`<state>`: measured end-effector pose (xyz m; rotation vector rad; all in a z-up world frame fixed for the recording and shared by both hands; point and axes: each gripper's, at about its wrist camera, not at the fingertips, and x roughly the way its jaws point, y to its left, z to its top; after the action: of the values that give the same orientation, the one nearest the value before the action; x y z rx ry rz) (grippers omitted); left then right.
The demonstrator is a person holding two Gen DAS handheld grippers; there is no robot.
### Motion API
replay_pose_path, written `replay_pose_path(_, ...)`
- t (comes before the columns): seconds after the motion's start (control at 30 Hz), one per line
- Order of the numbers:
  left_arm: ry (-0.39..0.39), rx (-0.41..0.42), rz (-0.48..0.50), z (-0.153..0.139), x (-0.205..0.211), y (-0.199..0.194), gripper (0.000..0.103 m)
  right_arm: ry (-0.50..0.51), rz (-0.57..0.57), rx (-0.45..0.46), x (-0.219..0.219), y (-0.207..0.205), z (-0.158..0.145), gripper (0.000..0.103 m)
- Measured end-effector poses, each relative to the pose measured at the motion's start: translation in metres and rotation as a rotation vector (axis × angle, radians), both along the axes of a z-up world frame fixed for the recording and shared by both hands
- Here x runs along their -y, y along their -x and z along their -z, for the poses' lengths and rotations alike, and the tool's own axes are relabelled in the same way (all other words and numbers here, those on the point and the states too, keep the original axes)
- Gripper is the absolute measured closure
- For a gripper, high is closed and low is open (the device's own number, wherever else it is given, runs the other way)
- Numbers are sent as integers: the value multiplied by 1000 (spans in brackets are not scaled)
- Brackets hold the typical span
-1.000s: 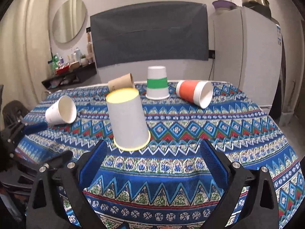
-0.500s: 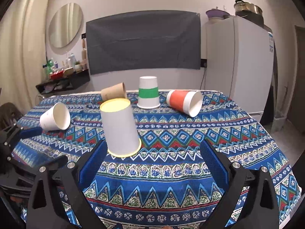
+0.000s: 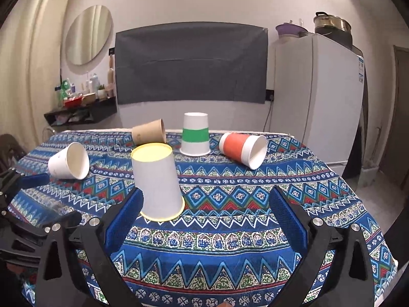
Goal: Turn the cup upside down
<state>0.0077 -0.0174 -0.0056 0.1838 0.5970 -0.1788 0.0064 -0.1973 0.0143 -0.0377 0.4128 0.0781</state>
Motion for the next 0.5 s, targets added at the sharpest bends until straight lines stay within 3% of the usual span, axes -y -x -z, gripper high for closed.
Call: replay_pose_path(0.5, 20, 19, 0, -3, -5, 4, 6, 4, 10, -6, -1, -2, 0, 8)
